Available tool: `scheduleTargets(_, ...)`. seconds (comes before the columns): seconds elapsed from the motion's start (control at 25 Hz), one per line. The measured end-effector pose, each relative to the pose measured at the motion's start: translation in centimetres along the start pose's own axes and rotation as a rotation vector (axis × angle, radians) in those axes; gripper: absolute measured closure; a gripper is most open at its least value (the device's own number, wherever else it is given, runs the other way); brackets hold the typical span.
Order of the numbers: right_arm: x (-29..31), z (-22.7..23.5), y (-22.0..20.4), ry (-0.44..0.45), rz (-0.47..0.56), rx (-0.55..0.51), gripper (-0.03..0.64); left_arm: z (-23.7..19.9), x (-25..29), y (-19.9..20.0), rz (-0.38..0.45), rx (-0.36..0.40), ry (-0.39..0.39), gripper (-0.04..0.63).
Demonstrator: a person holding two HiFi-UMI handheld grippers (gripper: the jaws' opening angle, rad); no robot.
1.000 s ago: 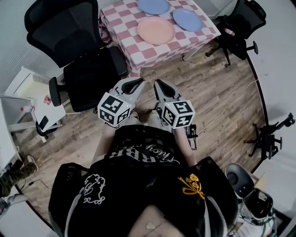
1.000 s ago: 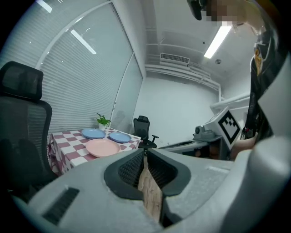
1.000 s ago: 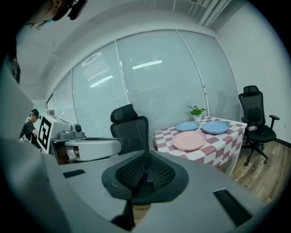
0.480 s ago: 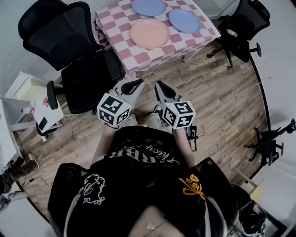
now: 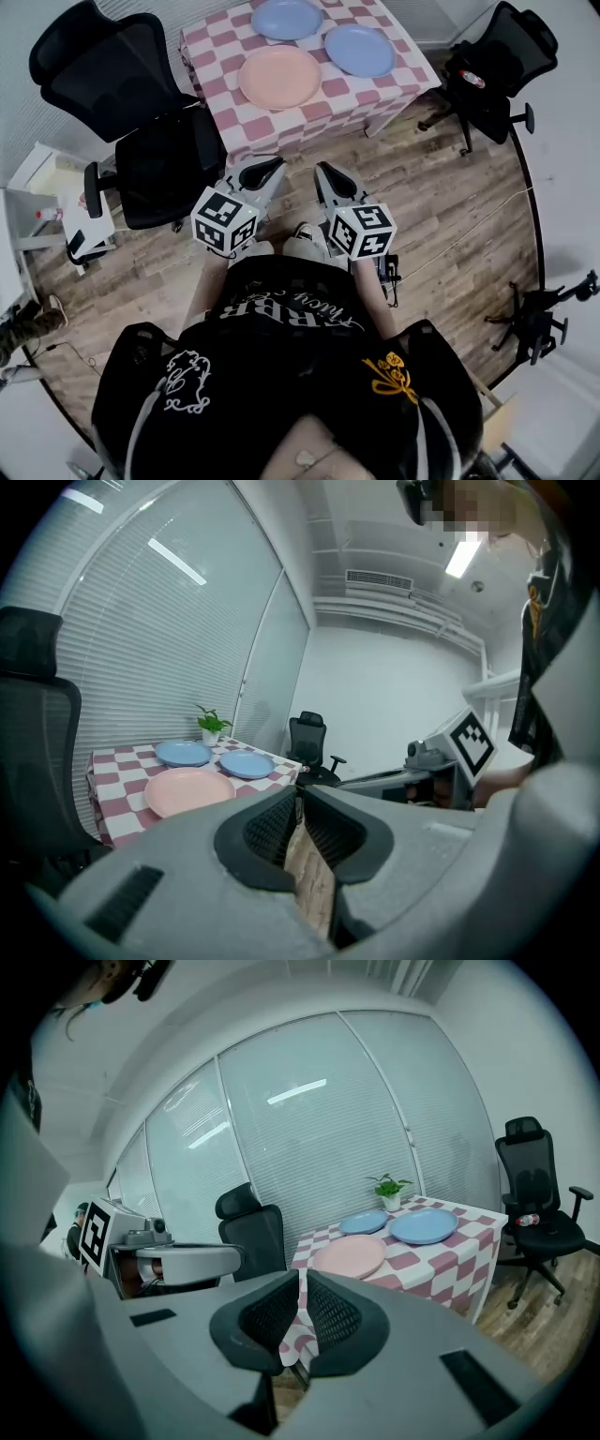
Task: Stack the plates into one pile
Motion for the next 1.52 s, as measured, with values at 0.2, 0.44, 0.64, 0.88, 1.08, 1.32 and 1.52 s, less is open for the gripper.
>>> scheduleTargets(0.2, -1.3, 3.7, 0.5, 0.017, 0.003, 0.018, 0.586, 1.9, 2.5, 0.3, 0.008, 0.014, 0.033, 0.565)
scheduleTargets(0.44, -2.1, 5.3, -0.2, 0.040, 0.004, 0.066, 0.586, 2.8, 3.3, -0.8, -0.037, 0.014, 0.057, 0.563)
scheduleTargets(0.64, -1.7, 6.3, -0.2, 0.045, 0.008, 0.095, 0.586, 2.4, 3.6, -0.4, -0.051, 0.022, 0.079, 0.563)
scheduleTargets(0.88, -0.3, 7.3, -0.4, 0.028, 0.007, 0.111, 0.586, 0.1, 4.6, -1.1, -0.082, 0.014, 0.086, 0.563)
scheduleTargets(1.08, 1.9, 9.4, 0.1, -0.011, -0.008, 0.103, 0.586, -3.2, 6.9, -0.6, -0.063, 0.009, 0.092, 0.563)
scheduleTargets(1.32, 7.0, 11.7, 0.4, -0.054, -0.046, 0.088, 0.586, -10.5, 8.4, -0.3, -0.073, -0.016, 0.152, 0.563)
scheduleTargets(1.52, 12.3, 13.4, -0.4, -0.080, -0.117, 0.102, 0.584, -18.1, 8.8, -0.1, -0.091, -0.050, 0.209, 0.562)
Point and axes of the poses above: the fingertips, and each gripper's own axes: x forward along the fingers, z to its right, y out of its top, the point moved 1 cm from there along -x, backward along the fingers, and after that the axes turned 11 degrees about z, right-handed, at the moved point
